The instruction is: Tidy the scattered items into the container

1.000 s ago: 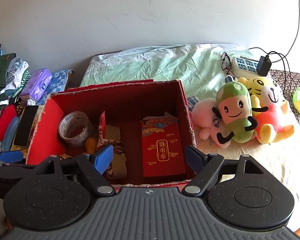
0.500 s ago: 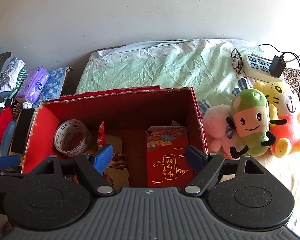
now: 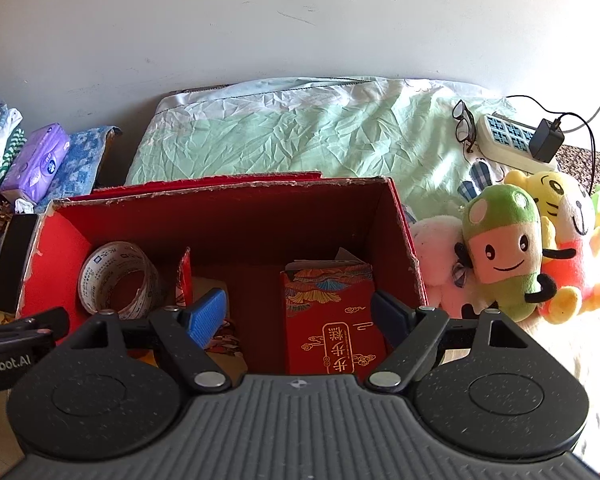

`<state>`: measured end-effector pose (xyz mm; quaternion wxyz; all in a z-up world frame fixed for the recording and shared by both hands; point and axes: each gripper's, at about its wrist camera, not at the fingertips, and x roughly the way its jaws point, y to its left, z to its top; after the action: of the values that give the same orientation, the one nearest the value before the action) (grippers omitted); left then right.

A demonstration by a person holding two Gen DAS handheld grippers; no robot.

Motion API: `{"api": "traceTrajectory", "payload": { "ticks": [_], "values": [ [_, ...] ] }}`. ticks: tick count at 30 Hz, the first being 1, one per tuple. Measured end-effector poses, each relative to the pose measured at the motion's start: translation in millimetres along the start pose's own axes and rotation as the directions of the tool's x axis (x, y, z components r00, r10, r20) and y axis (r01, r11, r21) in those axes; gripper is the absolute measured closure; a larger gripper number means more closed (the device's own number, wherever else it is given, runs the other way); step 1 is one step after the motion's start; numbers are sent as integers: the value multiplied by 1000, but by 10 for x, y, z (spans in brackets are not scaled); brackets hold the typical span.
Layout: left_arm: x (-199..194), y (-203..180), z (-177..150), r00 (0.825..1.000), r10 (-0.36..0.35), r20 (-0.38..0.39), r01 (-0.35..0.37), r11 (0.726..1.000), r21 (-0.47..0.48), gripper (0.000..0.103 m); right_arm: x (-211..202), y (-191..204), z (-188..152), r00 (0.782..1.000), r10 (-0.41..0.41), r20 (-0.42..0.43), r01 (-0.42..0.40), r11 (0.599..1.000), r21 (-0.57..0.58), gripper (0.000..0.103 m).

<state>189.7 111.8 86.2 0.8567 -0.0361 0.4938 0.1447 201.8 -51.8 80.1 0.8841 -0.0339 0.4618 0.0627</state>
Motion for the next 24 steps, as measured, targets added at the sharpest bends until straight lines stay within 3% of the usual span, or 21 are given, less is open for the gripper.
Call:
{"api": "traceTrajectory", "payload": {
  "ticks": [12,24],
  "values": [
    [-52,-147,-81,998,-52,26,51,998,27,1,-18,-55,-117,1000,-4,-27,4,1000,-2,21],
    [-68,-226,-229,999,-34,16,34,999,-2,1,-78,-190,-214,999,25,-37,-25,1000,-10,21]
  ]
}}
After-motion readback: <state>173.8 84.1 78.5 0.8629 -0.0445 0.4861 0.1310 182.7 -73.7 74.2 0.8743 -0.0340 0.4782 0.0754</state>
